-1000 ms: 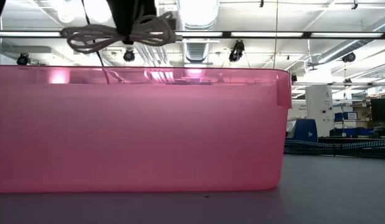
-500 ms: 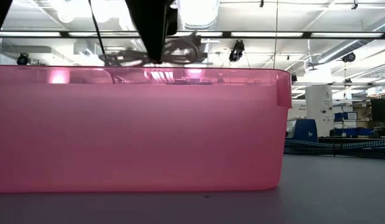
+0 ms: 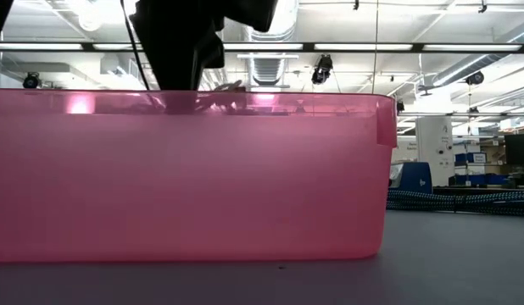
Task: Pick and place USB-C Cables
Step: Put the white charger cable into the pink bin
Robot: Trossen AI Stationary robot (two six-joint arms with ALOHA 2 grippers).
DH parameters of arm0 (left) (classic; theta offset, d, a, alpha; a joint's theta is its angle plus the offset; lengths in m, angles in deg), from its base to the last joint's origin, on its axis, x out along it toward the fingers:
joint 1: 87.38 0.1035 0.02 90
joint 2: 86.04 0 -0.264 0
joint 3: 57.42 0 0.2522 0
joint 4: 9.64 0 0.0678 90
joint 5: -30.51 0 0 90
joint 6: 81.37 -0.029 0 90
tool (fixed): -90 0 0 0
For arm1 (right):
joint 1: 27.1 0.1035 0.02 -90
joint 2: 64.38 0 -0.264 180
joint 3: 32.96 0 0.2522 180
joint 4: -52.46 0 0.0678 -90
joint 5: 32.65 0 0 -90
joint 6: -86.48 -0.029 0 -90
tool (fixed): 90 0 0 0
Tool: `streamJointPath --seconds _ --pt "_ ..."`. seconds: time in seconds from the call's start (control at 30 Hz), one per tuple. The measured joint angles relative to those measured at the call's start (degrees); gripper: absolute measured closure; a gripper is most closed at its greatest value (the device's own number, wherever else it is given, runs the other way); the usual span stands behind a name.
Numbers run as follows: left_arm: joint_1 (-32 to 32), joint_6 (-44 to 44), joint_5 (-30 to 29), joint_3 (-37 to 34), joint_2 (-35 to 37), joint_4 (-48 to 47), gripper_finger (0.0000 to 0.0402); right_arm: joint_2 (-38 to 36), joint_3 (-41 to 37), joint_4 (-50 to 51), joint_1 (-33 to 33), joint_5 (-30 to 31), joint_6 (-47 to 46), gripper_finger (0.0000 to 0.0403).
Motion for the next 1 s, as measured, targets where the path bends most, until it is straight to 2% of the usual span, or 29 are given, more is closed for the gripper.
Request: streamJointPath --seconds 0.27,1.0 --pt "-0.7 0.0 -3.1 -2.3 0.0 1.6 0.0380 0.0 0.0 2.6 0.0 3.0 0.0 0.0394" --pt "-1.6 -1.9 -4.2 -13.8 0.1 12.9 0.0380 0.0 -0.1 2.6 0.0 3.0 0.1 0.0394"
